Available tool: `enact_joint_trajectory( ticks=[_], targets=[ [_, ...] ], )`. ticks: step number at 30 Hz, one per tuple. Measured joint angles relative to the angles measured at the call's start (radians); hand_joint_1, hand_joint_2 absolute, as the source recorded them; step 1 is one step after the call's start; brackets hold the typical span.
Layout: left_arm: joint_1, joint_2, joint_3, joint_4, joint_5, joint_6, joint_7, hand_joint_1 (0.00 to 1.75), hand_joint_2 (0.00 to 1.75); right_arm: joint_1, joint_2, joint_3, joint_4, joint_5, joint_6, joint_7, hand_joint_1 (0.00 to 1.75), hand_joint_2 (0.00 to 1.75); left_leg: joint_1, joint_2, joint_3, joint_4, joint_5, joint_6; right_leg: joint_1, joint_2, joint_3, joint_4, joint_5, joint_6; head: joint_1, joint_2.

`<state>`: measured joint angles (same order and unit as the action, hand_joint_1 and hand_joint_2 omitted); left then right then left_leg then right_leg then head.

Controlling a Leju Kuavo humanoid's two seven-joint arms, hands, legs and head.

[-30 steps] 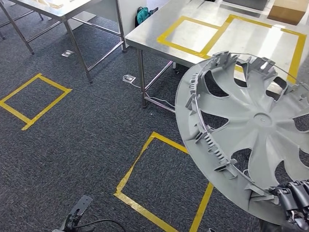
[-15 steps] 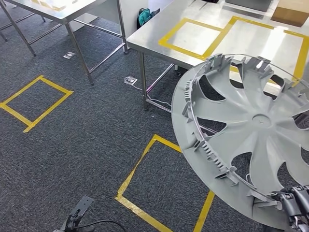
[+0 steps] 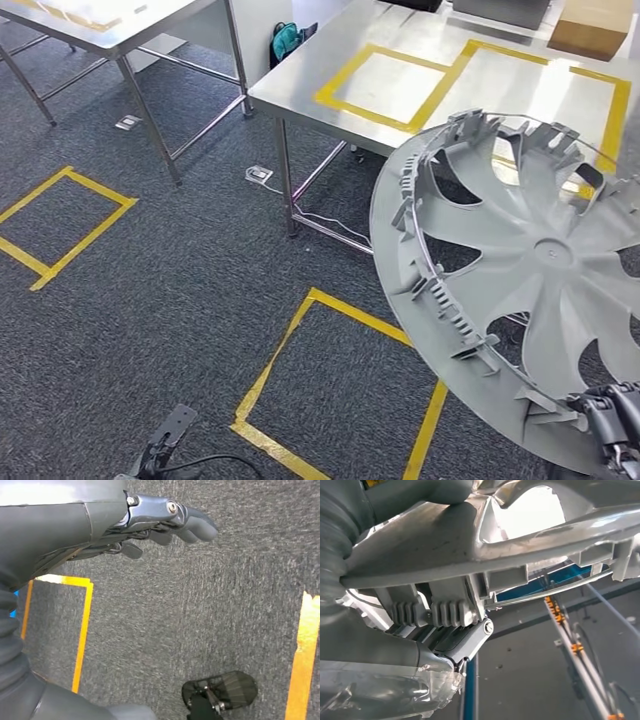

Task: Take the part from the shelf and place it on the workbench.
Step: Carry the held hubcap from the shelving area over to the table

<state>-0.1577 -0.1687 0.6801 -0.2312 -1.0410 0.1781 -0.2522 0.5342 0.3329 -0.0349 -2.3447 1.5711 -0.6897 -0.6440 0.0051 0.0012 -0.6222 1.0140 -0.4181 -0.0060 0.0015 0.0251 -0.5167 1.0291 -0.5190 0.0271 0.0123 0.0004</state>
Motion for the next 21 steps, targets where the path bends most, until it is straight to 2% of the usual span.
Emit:
enact_joint_trajectory(
  ticks=[2,3,4,7,8,9,10,12,13,14,16,18,20,21],
  targets=[
    [0.000,-0.001,-0.001,0.000,0.000,-0.001,0.000,0.00,1.75,0.000,0.000,-0.001,-0.002,0.000,0.000,0.003,1.75,1.75,0.002,-0.002,0.012,-0.003,-0.007,0.013,-0.001,-0.004,0.015,0.002,-0.006,0.013,0.001,0.000],
    [0.000,-0.001,-0.001,0.000,0.000,-0.001,0.000,0.00,1.75,0.000,0.000,-0.002,-0.003,0.000,0.000,0.004,1.75,1.75,0.003,-0.002,0.021,-0.004,-0.011,0.020,-0.001,-0.008,0.006,0.022,-0.018,0.017,0.004,0.000],
    [0.000,0.000,-0.001,0.000,0.000,-0.001,0.000,0.00,1.75,-0.001,0.000,-0.002,-0.003,0.000,0.000,0.004,1.75,1.75,0.003,-0.003,0.030,-0.004,-0.015,0.024,-0.002,-0.011,-0.016,0.065,-0.035,0.021,0.006,0.000],
    [0.002,0.000,-0.002,0.000,0.000,-0.001,0.000,0.00,1.75,-0.001,0.000,-0.003,-0.004,-0.001,0.000,0.006,1.75,1.75,0.002,-0.003,0.052,-0.004,-0.037,0.030,-0.002,-0.016,-0.139,0.246,-0.100,0.024,0.010,0.000],
    [0.003,0.000,-0.002,0.000,0.000,-0.001,0.000,0.00,1.75,0.000,0.000,-0.004,-0.004,-0.001,0.000,0.007,1.75,1.75,0.002,-0.004,0.062,-0.004,-0.046,0.030,-0.002,-0.016,-0.167,0.266,-0.108,0.025,0.011,0.000],
    [0.004,0.000,-0.002,0.000,0.001,-0.001,0.000,0.00,1.75,0.000,0.000,-0.004,-0.004,0.000,0.000,0.007,1.75,1.75,0.002,-0.004,0.075,-0.004,-0.056,0.029,-0.003,-0.016,-0.179,0.252,-0.098,0.025,0.011,0.000],
    [0.004,0.000,-0.003,0.000,0.001,-0.002,0.000,0.00,1.75,0.000,0.000,-0.004,-0.004,0.000,0.000,0.008,1.75,1.75,0.003,-0.005,0.091,-0.004,-0.067,0.027,-0.004,-0.017,-0.177,0.207,-0.065,0.025,0.011,0.000],
    [0.005,0.000,-0.003,0.000,0.001,-0.002,0.000,0.00,1.75,0.000,0.000,-0.005,-0.004,0.000,0.000,0.008,1.75,1.75,0.002,-0.007,0.117,-0.003,-0.091,0.021,-0.005,-0.021,-0.155,0.088,0.038,0.022,0.011,0.000],
    [0.004,0.001,-0.003,0.000,0.001,-0.003,0.000,0.00,1.75,0.000,0.001,-0.005,-0.004,-0.001,0.000,0.008,1.75,1.75,0.001,-0.007,0.126,-0.003,-0.102,0.016,-0.003,-0.022,-0.145,0.049,0.074,0.017,0.011,0.000],
    [0.004,0.001,-0.003,0.000,0.001,-0.003,0.000,0.00,1.75,0.001,0.001,-0.006,-0.004,-0.001,0.000,0.009,1.75,1.75,0.000,-0.007,0.134,-0.005,-0.110,0.009,-0.001,-0.022,-0.138,0.029,0.095,0.010,0.010,0.000],
    [0.001,0.000,-0.005,0.000,0.002,-0.003,0.000,0.00,1.75,0.002,0.002,-0.006,-0.006,0.000,-0.001,0.010,1.75,1.75,0.001,-0.007,0.146,-0.004,-0.114,-0.004,0.003,-0.018,-0.125,0.023,0.091,-0.005,0.010,0.000],
    [-0.002,-0.001,-0.008,0.000,0.002,-0.003,0.000,0.00,1.75,0.003,0.002,-0.007,-0.007,0.000,-0.001,0.010,1.75,1.75,0.003,-0.007,0.132,0.037,-0.107,-0.014,0.001,-0.017,-0.106,0.016,0.085,-0.019,0.010,0.000],
    [-0.004,-0.002,-0.010,0.000,0.003,-0.003,0.000,0.00,1.75,0.003,0.004,-0.007,-0.008,0.000,-0.001,0.012,1.75,1.75,0.004,-0.007,0.068,0.145,-0.127,-0.021,-0.001,-0.017,-0.087,0.011,0.073,-0.030,0.009,0.000],
    [-0.003,-0.003,-0.011,0.000,0.003,-0.003,0.000,0.00,1.75,0.002,0.004,-0.007,-0.008,-0.001,-0.001,0.013,1.75,1.75,0.004,-0.007,0.024,0.206,-0.152,-0.023,-0.002,-0.016,-0.080,0.010,0.066,-0.034,0.008,0.000]
  ],
)
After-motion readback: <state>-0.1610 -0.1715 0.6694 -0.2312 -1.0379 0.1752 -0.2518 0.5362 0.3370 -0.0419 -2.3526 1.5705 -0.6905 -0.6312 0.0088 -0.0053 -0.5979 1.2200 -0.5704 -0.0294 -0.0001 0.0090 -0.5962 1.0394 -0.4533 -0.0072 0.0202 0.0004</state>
